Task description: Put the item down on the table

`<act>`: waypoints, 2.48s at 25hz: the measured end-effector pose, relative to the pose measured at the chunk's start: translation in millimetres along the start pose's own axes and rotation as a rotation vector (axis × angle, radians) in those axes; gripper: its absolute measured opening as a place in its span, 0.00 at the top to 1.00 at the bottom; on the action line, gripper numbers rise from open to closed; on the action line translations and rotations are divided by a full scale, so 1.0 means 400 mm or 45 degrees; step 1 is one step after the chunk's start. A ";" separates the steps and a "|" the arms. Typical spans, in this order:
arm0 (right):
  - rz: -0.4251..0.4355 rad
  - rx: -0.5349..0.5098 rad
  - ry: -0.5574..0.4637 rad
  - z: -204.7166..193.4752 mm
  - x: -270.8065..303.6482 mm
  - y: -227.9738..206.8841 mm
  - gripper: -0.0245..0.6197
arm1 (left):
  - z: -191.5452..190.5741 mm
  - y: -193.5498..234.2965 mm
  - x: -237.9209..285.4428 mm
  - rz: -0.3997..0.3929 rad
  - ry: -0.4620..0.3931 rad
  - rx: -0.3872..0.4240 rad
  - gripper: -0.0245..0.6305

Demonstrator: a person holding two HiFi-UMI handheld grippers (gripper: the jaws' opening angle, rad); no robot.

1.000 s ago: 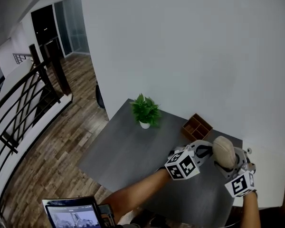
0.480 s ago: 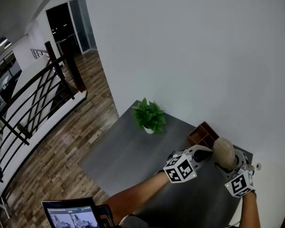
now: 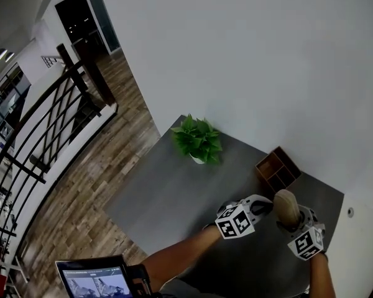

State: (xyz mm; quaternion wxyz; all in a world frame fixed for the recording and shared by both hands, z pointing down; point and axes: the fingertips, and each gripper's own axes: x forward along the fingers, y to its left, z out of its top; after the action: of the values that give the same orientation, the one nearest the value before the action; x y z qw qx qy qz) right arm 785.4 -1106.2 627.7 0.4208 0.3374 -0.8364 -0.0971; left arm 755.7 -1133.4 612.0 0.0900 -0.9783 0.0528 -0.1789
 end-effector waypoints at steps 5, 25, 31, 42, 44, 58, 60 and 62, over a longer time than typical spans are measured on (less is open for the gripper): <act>0.087 0.092 0.069 -0.094 0.092 0.045 0.55 | -0.098 0.001 0.034 -0.038 0.009 -0.064 0.97; 0.312 0.374 0.314 -0.324 0.288 0.229 0.55 | -0.431 -0.012 0.091 -0.037 0.204 -0.339 0.97; 0.367 0.428 0.365 -0.355 0.314 0.282 0.55 | -0.506 -0.040 0.095 -0.054 0.271 -0.399 0.97; 0.353 0.482 0.385 -0.367 0.304 0.306 0.55 | -0.533 -0.064 0.082 -0.063 0.297 -0.453 0.97; 0.338 0.487 0.375 -0.367 0.305 0.301 0.55 | -0.537 -0.063 0.083 -0.060 0.292 -0.455 0.97; 0.149 0.423 0.193 -0.229 0.200 0.229 0.55 | -0.415 -0.022 0.008 0.075 0.160 -0.479 0.97; 0.118 0.371 0.145 -0.194 0.177 0.226 0.55 | -0.383 -0.031 0.000 0.073 0.148 -0.439 0.97; 0.076 0.341 0.090 -0.158 0.152 0.218 0.55 | -0.348 -0.043 -0.011 0.069 0.143 -0.388 0.97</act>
State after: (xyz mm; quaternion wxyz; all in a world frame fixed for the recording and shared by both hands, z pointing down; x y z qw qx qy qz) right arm 766.7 -1072.1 745.2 0.4039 0.3688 -0.8362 0.0397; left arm 702.9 -1137.9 741.8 -0.0576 -0.9673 0.1107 -0.2206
